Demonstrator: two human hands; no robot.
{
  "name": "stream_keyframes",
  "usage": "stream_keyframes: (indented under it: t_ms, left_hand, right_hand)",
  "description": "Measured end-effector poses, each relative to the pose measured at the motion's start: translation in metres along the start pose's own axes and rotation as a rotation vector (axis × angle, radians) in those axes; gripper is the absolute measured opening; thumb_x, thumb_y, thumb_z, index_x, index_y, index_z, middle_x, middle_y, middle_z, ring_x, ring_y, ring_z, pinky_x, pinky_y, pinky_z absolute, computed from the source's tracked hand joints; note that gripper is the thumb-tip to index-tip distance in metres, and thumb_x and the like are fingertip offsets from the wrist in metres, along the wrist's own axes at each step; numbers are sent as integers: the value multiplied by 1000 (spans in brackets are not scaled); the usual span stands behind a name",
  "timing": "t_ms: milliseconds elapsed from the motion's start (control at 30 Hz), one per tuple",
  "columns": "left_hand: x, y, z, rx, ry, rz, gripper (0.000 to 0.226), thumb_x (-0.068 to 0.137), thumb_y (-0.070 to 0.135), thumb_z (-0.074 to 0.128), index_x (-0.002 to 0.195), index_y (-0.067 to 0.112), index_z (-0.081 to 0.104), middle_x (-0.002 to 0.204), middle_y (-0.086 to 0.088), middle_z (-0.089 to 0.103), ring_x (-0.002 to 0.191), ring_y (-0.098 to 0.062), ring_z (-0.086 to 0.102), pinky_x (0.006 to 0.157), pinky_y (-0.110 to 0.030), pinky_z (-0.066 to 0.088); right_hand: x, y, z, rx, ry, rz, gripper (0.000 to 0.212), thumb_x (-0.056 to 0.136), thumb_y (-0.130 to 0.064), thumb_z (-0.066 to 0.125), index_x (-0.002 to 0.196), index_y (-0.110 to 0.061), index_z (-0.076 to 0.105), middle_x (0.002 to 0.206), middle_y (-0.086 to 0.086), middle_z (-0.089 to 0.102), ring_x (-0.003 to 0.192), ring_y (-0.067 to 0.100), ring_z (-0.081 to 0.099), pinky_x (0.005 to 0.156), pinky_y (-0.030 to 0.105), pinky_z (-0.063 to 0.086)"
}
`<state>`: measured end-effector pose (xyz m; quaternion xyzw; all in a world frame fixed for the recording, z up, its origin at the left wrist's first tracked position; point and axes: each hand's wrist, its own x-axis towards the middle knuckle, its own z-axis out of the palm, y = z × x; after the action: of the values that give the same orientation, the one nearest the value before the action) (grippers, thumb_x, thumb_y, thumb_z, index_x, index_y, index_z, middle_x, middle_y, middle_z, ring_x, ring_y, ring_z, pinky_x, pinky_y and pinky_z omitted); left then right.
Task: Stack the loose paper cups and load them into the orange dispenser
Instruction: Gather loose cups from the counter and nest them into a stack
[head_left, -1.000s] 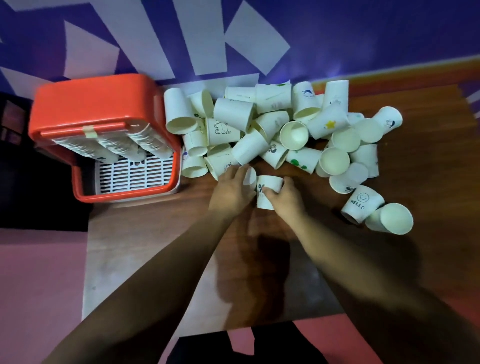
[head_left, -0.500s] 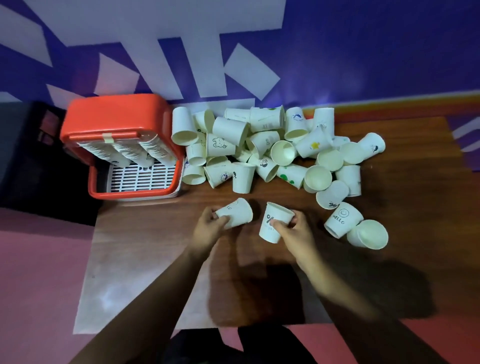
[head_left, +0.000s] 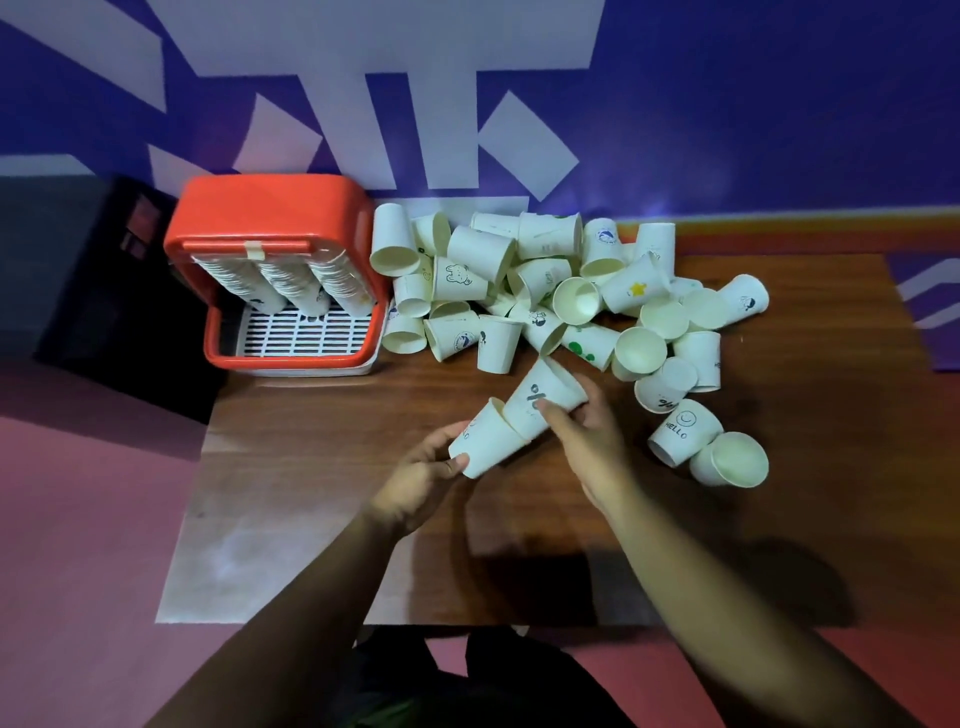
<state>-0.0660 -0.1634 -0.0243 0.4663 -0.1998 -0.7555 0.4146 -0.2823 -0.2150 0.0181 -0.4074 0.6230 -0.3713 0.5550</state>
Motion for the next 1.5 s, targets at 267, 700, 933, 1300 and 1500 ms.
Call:
stream_keyframes:
  t_ms: [267,700,933,1300,1500]
  left_hand:
    - [-10,6,-10,345,-37,73,66,86,-5,66,144,16,44,139,-10,59,130,-28,55,103,-36,49]
    - [4,4,-40,572,-54,12,62,91,-8,62,140,27,47,140,7,56,132,-10,52,107,-28,45]
    - [24,5,-55,658,28,-43,62,87,-26,46,142,2,44,128,-13,59,121,-28,55,92,-20,53]
    - [112,87,11,895,206,55,34,99,35,55,125,13,61,116,1,63,109,-16,58,87,-25,39]
    - [141,91,25,849,204,20,20,103,35,47,92,23,58,90,9,58,83,-3,53,70,-8,36]
  right_hand:
    - [-33,13,39,-44,-266,27,38,91,-33,66,121,-47,48,121,-17,60,110,2,61,100,39,51]
    - [-26,48,58,-366,-264,-18,60,83,-11,72,135,-28,46,136,-9,53,128,6,48,108,27,40]
    - [-20,51,48,-412,-165,134,62,88,-25,70,144,-21,43,143,-1,49,127,11,50,105,29,42]
    - [83,-8,51,-176,20,269,55,93,-53,48,138,-21,48,137,-2,53,124,17,52,107,43,42]
    - [123,-11,70,35,-15,432,87,74,-83,36,141,-29,45,145,-4,48,130,17,47,113,45,33]
